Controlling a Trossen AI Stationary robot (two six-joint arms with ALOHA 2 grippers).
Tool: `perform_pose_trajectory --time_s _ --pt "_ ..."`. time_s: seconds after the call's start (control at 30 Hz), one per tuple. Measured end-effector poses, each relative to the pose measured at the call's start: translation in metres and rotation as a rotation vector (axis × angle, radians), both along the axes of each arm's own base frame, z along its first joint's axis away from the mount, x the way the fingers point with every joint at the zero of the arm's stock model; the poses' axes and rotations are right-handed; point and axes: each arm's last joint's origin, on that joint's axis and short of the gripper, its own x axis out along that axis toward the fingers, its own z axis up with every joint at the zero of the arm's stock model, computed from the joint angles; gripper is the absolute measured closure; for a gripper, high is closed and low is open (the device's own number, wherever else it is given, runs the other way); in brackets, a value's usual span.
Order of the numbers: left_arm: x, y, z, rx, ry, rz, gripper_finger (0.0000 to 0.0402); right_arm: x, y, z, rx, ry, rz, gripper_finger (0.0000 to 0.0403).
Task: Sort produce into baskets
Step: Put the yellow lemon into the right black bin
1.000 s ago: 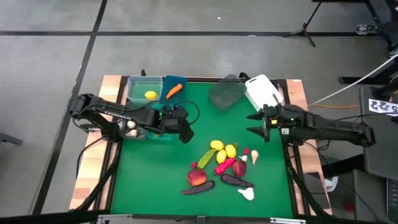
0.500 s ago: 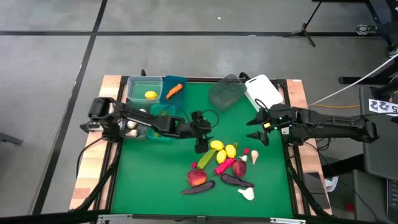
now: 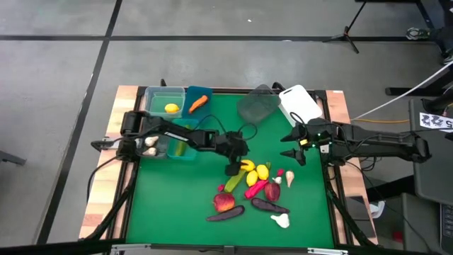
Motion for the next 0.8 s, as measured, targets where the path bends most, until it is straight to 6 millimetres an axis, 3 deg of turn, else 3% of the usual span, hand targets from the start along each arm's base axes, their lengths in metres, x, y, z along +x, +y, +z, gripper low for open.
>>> perform_pose_trajectory --time_s 0.5,0.8 --pt "0.003 -0.002 -0.025 -0.054 0.06 -0.025 0.0112 0.0 0.0 0.0 -0.001 -0.001 -0.001 0.0084" --pt "0.003 -0.003 -0.03 -0.075 0.075 -0.028 0.0112 0.0 0.0 0.001 -0.001 -0.002 -0.001 0.0084"
